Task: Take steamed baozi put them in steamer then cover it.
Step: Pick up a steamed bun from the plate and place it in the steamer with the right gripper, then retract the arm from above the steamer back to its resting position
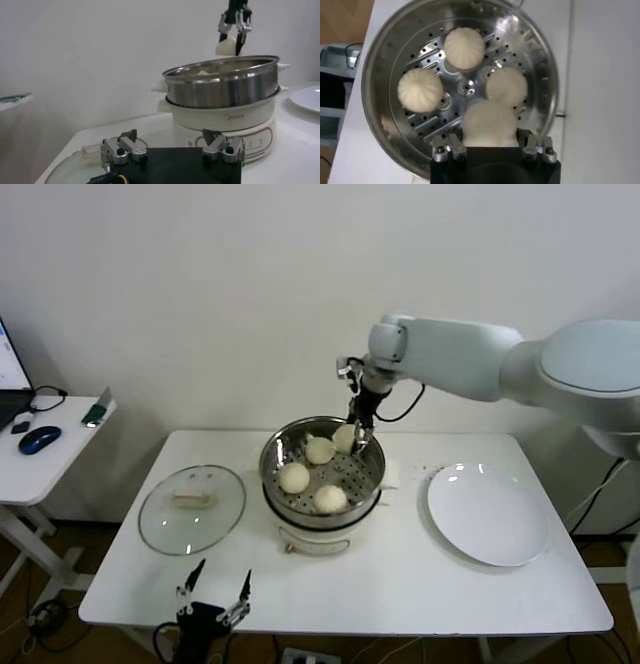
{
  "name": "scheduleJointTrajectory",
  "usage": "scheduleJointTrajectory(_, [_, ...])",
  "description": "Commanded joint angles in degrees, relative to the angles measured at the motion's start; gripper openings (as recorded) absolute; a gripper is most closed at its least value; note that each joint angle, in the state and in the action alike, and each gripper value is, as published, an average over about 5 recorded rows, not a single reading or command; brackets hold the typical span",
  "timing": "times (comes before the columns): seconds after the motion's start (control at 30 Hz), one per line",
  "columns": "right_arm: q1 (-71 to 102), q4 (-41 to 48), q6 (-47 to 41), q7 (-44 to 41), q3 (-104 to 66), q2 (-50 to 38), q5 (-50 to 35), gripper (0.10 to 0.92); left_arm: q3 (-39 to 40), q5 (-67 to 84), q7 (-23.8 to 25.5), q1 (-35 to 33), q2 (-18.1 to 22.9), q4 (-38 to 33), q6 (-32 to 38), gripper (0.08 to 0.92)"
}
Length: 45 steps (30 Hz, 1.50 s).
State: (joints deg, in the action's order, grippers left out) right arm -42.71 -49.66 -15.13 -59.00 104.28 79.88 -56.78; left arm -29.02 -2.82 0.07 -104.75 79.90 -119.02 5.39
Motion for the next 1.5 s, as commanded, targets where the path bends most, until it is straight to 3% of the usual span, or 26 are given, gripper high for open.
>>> scheduleJointTrajectory(0.03, [3.5, -0.8, -1.2, 1.7, 4.2, 2.7, -2.1, 0.687, -0.2, 0.4, 0.0, 0.1, -0.2, 0.3, 0.0, 0.823])
scheduleJointTrajectory(0.6, [4.7, 1.4, -0.9, 2.1, 4.4, 2.6, 0.0, 0.697, 0.1, 0.2, 0.0, 1.2, 0.0, 1.1, -0.1, 0.823])
scheduleJointTrajectory(0.87, [3.4, 0.5, -1.7, 1.4, 3.2, 2.1, -0.2, 0.812, 0.0, 0.1, -0.1, 1.3, -0.1, 0.9, -0.1, 0.823])
scheduleJointTrajectory(1.2, [-3.1, -4.2, -1.2, -1.2, -1.7, -5.3, -0.3, 0.823, -0.5, 0.4, -0.1, 1.6, -0.2, 0.4, -0.4, 0.823])
scheduleJointTrajectory(1.33, [-5.2, -7.8, 1.3, 3.4, -4.9, -12.6, -2.1, 0.823, -0.9, 0.3, -0.1, 2.6, -0.3, 0.3, -0.8, 0.823])
scheduleJointTrajectory(1.5, [-5.3, -17.4, 7.2, 18.5, -7.8, -23.9, -5.4, 0.823, -2.1, 0.1, -0.1, 5.2, -0.4, 0.8, -1.5, 0.823])
